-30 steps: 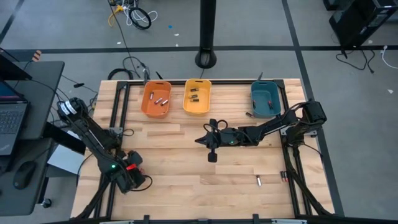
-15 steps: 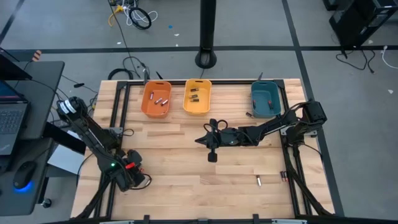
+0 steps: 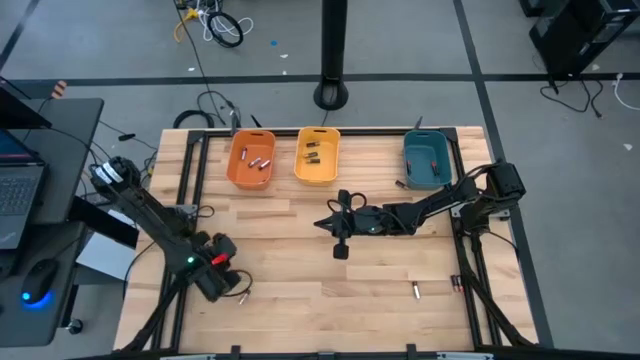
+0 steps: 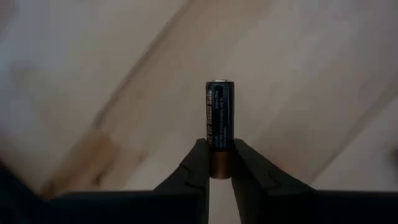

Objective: Sort batteries
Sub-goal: Put the black battery into the yellow bin

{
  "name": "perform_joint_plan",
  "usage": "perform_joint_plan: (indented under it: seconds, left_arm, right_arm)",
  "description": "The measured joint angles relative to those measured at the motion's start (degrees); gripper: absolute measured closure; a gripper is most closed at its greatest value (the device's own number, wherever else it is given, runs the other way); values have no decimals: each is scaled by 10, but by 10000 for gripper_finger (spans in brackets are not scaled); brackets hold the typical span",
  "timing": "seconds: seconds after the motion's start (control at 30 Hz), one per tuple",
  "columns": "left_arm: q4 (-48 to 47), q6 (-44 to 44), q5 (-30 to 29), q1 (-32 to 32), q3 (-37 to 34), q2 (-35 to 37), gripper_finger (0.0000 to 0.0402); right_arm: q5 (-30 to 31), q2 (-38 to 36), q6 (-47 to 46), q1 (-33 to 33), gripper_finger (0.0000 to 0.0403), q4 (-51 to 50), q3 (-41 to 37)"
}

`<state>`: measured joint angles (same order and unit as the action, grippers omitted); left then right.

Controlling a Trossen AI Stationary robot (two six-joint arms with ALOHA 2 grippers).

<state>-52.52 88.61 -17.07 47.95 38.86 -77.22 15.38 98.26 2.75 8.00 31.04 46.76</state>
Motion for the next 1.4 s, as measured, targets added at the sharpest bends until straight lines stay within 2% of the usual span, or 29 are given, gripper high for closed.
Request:
perform_joint_plan:
  seconds: [0.2,0.3,0.47,0.67,0.8,1.0,1.2,1.4]
  left_arm:
    - [-3,-177,-78,-119,35,24,356]
    - [53,-320,-95,-205,47,33,356]
    - [189,-572,-47,-357,63,37,356]
    - [261,-757,23,-528,96,34,356]
    - [279,-835,78,-609,150,-6,356]
    - [250,-921,116,-684,280,-122,356]
    - [193,-971,155,-729,409,-242,356]
    - [143,-1010,164,-742,496,-348,356]
  right_arm:
    - [29,0,5,0,392,-18,0]
    - [37,0,5,0,392,-26,0]
    - [54,0,1,1,392,-49,0]
    - [62,0,-18,2,392,-90,0]
    - [62,0,-21,2,392,-92,0]
    - [62,0,-30,2,392,-94,0]
    - [62,0,-30,7,392,-94,0]
    - [62,0,-31,7,392,-94,0]
